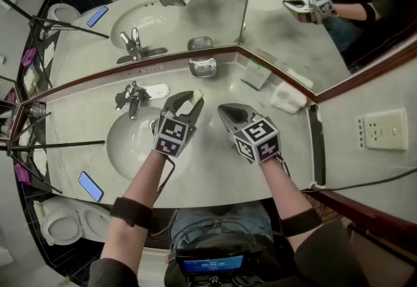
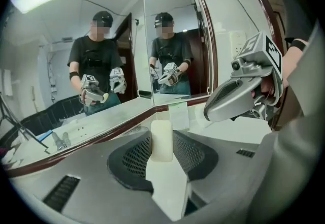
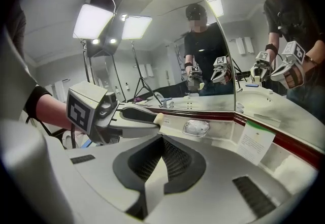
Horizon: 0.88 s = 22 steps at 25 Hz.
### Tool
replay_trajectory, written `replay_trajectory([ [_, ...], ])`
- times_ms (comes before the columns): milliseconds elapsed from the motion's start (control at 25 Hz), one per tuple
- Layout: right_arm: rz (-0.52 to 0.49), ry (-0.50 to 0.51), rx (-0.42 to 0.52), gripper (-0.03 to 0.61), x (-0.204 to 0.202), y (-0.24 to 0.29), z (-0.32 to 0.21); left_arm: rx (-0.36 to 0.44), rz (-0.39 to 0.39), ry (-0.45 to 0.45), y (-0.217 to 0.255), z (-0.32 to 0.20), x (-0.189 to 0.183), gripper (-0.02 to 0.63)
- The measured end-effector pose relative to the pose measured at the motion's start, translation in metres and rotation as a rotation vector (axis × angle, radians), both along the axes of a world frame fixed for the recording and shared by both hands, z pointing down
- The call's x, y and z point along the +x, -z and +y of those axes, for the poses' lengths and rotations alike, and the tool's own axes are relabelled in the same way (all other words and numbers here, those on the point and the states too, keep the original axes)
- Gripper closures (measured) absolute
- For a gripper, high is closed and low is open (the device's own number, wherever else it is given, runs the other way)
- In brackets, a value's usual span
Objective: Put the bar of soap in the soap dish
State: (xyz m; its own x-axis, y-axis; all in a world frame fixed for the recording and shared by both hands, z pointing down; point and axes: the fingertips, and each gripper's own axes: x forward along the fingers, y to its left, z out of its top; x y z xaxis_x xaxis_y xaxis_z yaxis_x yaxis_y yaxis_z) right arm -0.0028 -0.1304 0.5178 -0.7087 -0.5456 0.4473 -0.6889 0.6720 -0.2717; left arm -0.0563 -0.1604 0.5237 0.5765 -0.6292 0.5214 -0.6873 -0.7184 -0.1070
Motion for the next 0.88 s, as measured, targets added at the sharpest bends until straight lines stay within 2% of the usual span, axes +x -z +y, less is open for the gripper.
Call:
replay_trajectory([
  [160,0.021,0.004,-0.004,0.560,-0.014,-0.018,-0.019,0.000,-0.094,-0.059,-0.028,-0.033,0.001,0.480],
  [680,0.005,-0.038,-0.047,0.560,-0.025,-0.071,-0.051,0.105,-0.526,-0.340,-0.105,-0.109,0.012,0.480],
  [800,-0.001,-0.047,-0.055,0.560,-0.024,-0.074,-0.049,0.117,-0.574,-0.376,-0.111,-0.115,0.013,0.480],
  [880,-0.003,-0.053,-0.059,0.560,-0.023,-0.075,-0.050,0.113,-0.574,-0.381,-0.112,-0.118,0.015,0.480],
])
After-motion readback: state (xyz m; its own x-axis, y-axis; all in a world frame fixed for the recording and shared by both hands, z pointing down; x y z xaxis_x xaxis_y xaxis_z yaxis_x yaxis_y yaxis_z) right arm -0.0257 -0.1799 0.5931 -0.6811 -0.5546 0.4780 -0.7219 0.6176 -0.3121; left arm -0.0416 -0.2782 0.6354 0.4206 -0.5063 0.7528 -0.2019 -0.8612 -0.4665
